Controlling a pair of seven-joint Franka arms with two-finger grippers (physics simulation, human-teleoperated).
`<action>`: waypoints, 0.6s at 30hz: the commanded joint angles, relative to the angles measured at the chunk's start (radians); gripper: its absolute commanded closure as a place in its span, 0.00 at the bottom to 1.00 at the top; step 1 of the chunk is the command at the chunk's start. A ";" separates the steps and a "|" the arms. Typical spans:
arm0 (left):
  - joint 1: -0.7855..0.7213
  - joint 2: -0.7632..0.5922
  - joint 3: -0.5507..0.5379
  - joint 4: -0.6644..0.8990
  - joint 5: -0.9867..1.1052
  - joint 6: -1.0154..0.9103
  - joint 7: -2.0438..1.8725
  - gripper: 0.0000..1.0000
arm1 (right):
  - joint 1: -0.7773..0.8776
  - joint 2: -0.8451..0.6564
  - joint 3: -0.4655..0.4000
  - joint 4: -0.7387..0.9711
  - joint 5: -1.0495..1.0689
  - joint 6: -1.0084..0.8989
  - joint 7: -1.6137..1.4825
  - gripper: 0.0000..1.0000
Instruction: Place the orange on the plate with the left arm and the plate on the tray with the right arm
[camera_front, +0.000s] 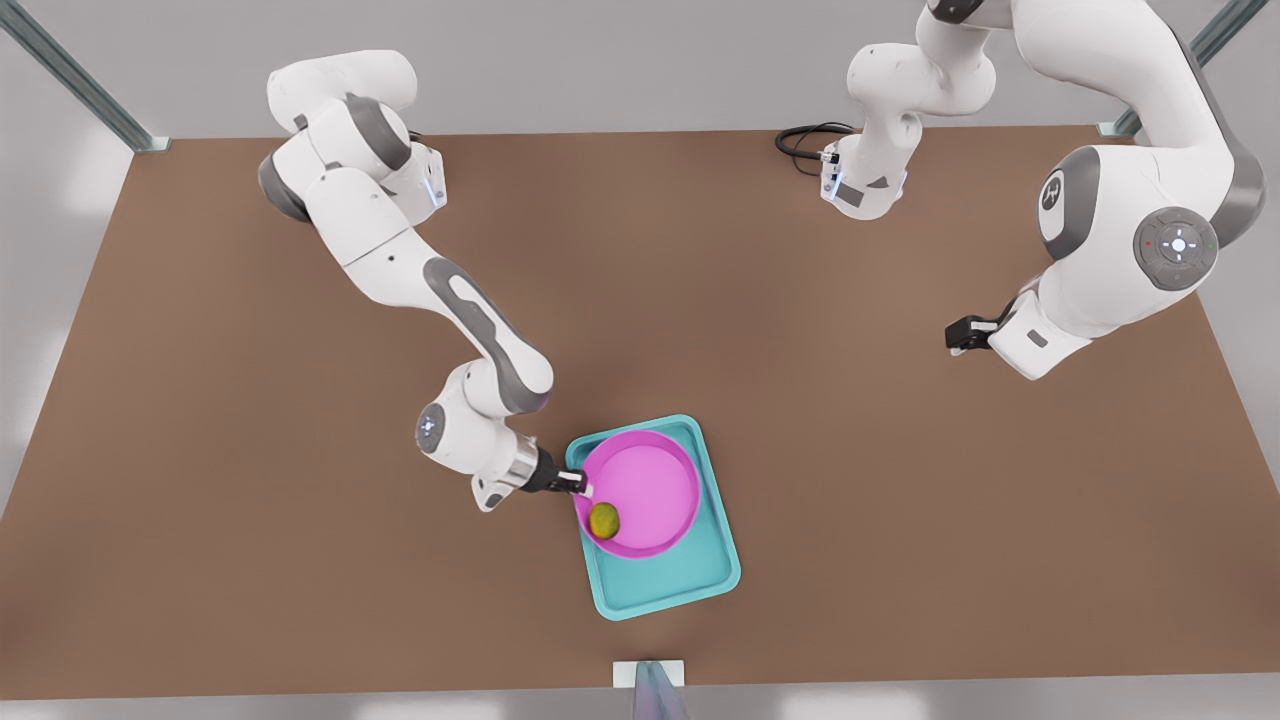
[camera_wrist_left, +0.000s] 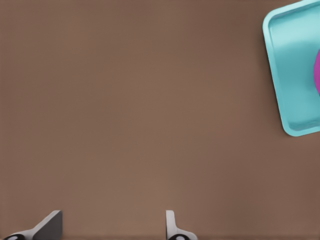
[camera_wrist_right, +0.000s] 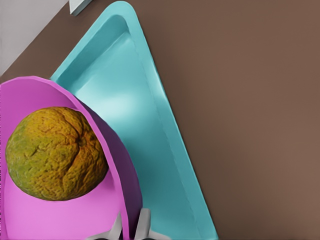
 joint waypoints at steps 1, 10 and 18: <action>0.000 -0.001 0.000 0.000 0.000 0.000 0.001 0.00 | 0.004 0.000 0.000 0.001 -0.006 -0.010 0.017 0.79; 0.000 -0.003 0.000 0.000 0.002 -0.003 -0.002 0.00 | 0.006 0.000 0.000 0.003 -0.005 -0.008 0.009 0.00; 0.000 0.001 0.000 0.000 0.002 0.002 -0.001 0.00 | -0.201 -0.179 -0.221 0.517 -0.752 -1.453 -0.299 0.00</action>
